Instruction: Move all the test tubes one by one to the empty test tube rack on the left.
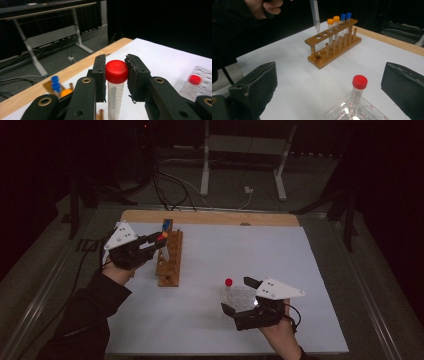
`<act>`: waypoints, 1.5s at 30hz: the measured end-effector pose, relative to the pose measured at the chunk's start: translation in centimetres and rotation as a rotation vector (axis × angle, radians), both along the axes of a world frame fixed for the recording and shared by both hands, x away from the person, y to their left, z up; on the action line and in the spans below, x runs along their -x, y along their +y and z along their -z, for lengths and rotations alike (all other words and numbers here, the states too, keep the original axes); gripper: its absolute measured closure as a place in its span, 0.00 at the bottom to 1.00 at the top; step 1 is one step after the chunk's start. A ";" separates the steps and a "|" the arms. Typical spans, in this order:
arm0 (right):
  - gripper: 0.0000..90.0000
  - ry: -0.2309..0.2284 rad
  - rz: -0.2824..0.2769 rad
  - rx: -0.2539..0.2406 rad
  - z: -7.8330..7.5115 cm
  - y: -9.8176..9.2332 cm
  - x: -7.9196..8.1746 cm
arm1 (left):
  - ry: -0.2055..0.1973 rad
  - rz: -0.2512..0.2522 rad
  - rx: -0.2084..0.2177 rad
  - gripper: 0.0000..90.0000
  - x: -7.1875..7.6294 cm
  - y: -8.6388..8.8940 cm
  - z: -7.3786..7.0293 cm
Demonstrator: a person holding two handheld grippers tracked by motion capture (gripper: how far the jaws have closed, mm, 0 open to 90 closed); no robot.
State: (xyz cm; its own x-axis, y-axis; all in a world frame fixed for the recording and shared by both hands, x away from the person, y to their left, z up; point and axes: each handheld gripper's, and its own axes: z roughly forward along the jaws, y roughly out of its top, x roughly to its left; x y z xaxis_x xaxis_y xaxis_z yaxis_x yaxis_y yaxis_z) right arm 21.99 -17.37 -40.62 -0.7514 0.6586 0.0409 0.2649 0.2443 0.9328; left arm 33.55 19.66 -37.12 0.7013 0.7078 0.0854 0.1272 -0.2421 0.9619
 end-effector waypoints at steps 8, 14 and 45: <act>0.01 -0.007 0.002 -0.003 -0.1 -0.1 0.0 | 0.000 -0.070 0.046 0.80 -1.7 1.0 0.7; 0.01 -0.009 0.000 -0.006 -0.2 0.0 0.1 | 0.014 -0.105 0.049 0.80 -2.7 1.2 2.0; 0.01 -0.005 -0.002 -0.013 -0.1 -0.1 0.1 | 0.122 -0.129 -0.019 0.80 -4.1 0.0 8.6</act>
State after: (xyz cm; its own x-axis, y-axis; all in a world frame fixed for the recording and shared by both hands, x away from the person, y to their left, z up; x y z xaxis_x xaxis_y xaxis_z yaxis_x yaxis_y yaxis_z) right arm 21.87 -17.50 -40.56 -0.7530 0.6565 0.0456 0.2596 0.2326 0.9373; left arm 37.65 19.68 -45.69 0.6105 0.7918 0.0189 0.2743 -0.2337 0.9328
